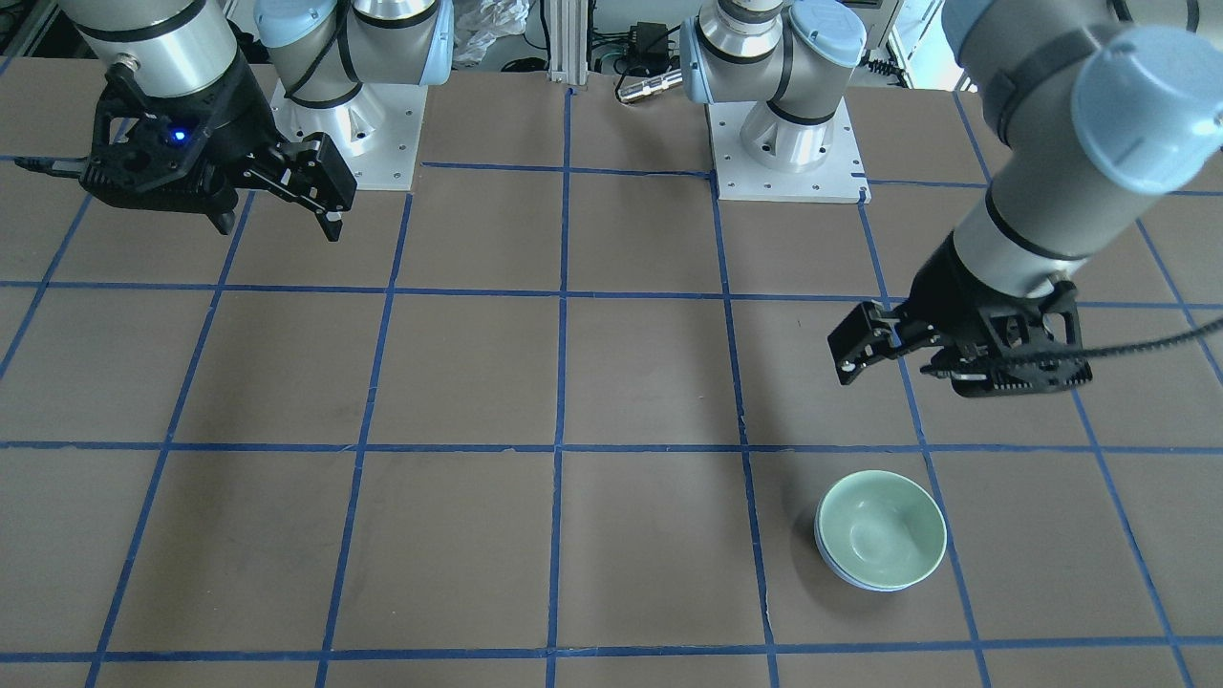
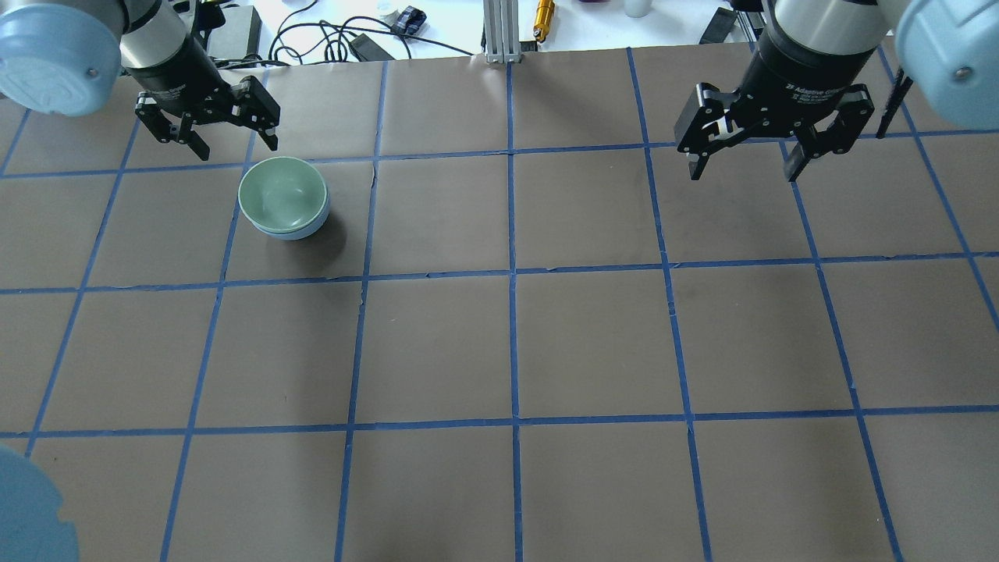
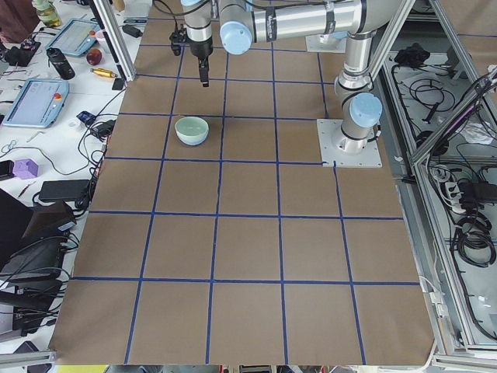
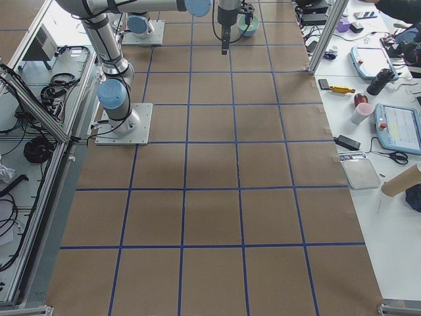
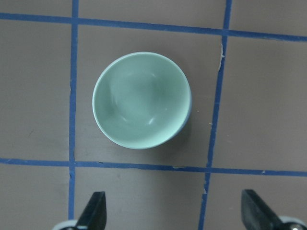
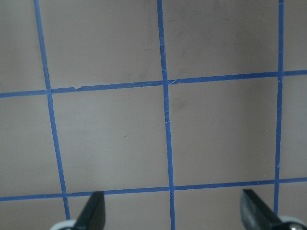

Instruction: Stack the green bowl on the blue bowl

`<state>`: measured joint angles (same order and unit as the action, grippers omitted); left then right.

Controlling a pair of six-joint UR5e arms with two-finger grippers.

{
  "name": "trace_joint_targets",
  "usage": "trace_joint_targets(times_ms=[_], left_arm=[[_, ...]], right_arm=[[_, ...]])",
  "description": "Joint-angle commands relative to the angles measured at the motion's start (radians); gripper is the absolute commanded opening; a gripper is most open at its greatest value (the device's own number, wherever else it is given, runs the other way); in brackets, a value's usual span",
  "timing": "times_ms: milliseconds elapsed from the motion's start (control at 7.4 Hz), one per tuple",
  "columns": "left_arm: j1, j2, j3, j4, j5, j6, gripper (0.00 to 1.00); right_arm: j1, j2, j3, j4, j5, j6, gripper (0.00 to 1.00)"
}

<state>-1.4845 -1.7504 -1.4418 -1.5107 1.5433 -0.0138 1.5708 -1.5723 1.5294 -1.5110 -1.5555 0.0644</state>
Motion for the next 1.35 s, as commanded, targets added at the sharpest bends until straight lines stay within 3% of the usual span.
trace_joint_targets(times_ms=[0,405,1216], left_arm=[[-0.057,0.110,-0.008,-0.077,0.001,-0.034,1.00],[-0.063,0.190,-0.075,-0.078,0.000,-0.031,1.00],[-0.068,0.204,-0.097,-0.071,0.021,-0.022,1.00]], right_arm=[[0.000,0.000,0.001,-0.002,0.000,0.000,1.00],[0.000,0.000,0.000,-0.002,0.000,0.000,1.00],[0.000,0.000,0.000,0.000,0.000,0.000,1.00]])
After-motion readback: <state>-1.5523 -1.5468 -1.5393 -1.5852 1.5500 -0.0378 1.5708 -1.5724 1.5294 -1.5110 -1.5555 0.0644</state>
